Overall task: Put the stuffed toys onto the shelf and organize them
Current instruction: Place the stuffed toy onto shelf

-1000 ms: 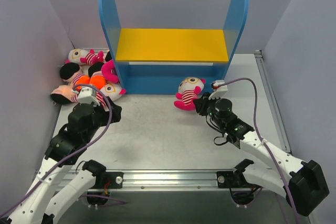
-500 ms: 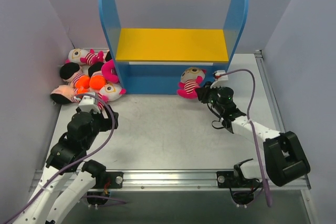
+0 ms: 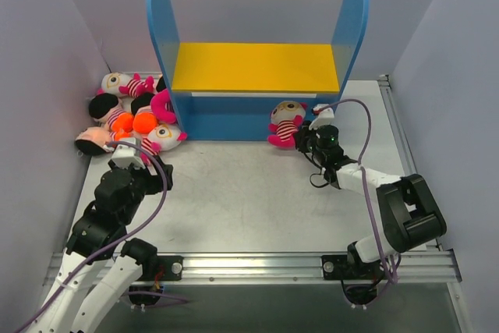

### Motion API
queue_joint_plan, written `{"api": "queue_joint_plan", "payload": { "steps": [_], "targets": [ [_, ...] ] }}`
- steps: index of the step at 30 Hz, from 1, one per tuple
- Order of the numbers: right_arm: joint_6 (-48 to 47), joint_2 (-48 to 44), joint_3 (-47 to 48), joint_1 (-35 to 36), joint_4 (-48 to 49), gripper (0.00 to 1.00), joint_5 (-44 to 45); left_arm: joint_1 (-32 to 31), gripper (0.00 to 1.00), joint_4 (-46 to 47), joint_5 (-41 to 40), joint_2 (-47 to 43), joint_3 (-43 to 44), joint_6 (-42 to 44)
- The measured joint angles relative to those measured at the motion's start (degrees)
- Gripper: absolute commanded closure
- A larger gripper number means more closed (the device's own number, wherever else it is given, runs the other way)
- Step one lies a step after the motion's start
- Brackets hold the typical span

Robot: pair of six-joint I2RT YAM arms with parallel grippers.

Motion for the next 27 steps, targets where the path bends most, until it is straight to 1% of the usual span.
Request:
{"api": "queue_joint_plan", "payload": {
  "steps": [3, 5, 7, 8, 10, 12, 20, 24, 27],
  "targets": [
    [-1.31, 0.39, 1.49, -0.02, -1.95, 0.82, 1.92, 0.11, 0.16, 0.02, 0.00, 0.00, 0.00, 0.00],
    [-2.19, 0.81, 2.43, -0.07, -2.95, 0.81, 3.26, 0.11, 0.16, 0.02, 0.00, -0.02, 0.00, 0.00],
    [-2.82, 1.22, 3.10, -0.31, -3.98, 0.77, 4.48, 0.11, 0.16, 0.02, 0.00, -0.02, 0.00, 0.00],
    [-2.99, 1.27, 3.28, -0.42, -4.57, 0.75, 5.11, 0.11, 0.16, 0.02, 0.00, -0.04, 0.00, 0.00],
    [-3.08, 1.49, 3.78, -0.68, -5.77, 0.66, 6.34, 0.17, 0.16, 0.04, 0.00, -0.13, 0.00, 0.00],
    [-3.15, 1.79, 4.46, -0.70, -7.08, 0.60, 7.61, 0.22, 0.16, 0.04, 0.00, -0.17, 0.00, 0.00],
    [-2.99, 1.29, 5.46, -0.70, -10.97, 0.50, 10.32, 0.48, 0.16, 0.07, 0.02, -0.17, 0.00, 0.00],
    [-1.29, -1.77, 5.51, -0.68, -12.59, 0.44, 11.41, 0.61, 0.16, 0.07, 0.04, -0.17, 0.00, 0.00],
    [1.22, -5.22, 5.51, -0.59, -13.20, 0.43, 13.25, 0.87, 0.16, 0.07, 0.04, -0.17, 0.00, 0.00]
  ]
}}
